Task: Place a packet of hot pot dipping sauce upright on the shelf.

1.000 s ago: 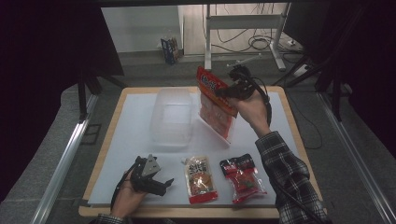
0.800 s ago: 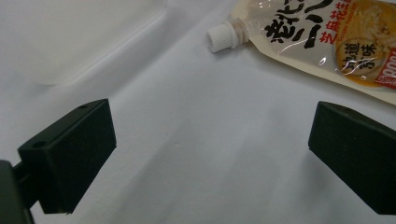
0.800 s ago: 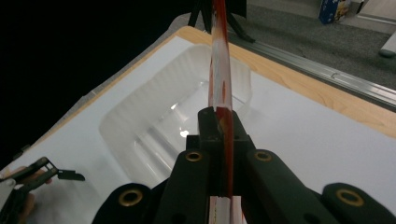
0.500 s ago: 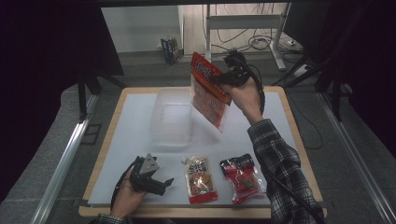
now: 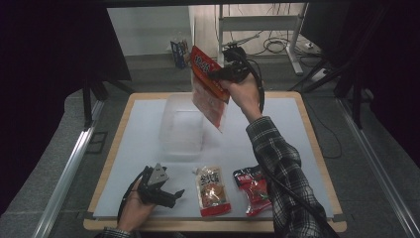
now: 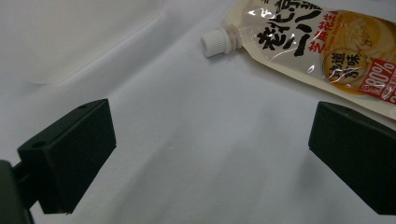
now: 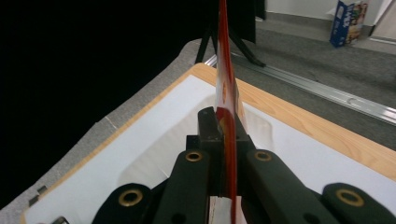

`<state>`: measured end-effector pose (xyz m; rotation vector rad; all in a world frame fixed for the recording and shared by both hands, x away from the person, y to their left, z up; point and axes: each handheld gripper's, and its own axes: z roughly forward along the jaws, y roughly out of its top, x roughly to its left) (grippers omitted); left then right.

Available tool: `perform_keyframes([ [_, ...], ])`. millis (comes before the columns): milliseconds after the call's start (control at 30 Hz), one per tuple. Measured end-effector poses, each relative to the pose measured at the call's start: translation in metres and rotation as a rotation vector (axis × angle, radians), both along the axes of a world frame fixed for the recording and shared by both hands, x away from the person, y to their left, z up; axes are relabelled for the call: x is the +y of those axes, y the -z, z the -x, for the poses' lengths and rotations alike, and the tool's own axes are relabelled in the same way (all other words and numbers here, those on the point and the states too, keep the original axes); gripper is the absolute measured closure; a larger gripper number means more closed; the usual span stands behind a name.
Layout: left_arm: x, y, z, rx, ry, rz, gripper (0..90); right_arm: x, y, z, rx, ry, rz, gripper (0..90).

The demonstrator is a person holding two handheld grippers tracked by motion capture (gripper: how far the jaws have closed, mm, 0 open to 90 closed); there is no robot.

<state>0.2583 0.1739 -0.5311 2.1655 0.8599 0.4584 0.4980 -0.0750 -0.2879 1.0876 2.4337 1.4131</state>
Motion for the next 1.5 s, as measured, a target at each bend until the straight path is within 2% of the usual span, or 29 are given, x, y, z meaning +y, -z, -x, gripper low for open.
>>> perform_keyframes([
  [300, 0.000, 0.000, 0.000, -0.001, 0.004, 0.000, 0.7, 0.034, 0.002, -0.008, -0.004, -0.011, -0.009, 88.8],
  [533, -0.001, 0.000, 0.000, -0.001, 0.007, -0.005, 0.8, 0.053, 0.004, -0.014, -0.006, -0.011, -0.028, 88.8],
  [600, -0.001, 0.000, 0.001, -0.002, 0.008, -0.005, 0.8, 0.060, 0.008, -0.016, 0.002, -0.014, -0.038, 88.8],
  [967, -0.001, -0.001, 0.001, -0.004, 0.012, -0.007, 0.9, 0.087, 0.029, -0.022, 0.024, -0.020, -0.017, 88.8],
  [1133, -0.001, 0.000, 0.001, -0.005, 0.011, -0.009, 1.0, 0.089, 0.047, -0.028, 0.052, -0.012, 0.003, 88.8],
  [1233, -0.001, 0.000, 0.001, -0.003, 0.010, -0.011, 1.0, 0.088, 0.063, -0.033, 0.055, 0.009, 0.031, 88.7],
  [1300, -0.001, 0.000, 0.001, -0.001, 0.009, -0.011, 1.1, 0.083, 0.069, -0.038, 0.075, 0.002, -0.005, 88.7],
  [1467, -0.003, 0.000, 0.001, -0.003, 0.013, -0.019, 1.1, 0.086, 0.073, -0.036, 0.016, 0.021, 0.098, 88.6],
  [1500, -0.003, 0.000, 0.001, -0.004, 0.015, -0.022, 1.1, 0.086, 0.075, -0.037, 0.015, 0.024, 0.100, 88.6],
])
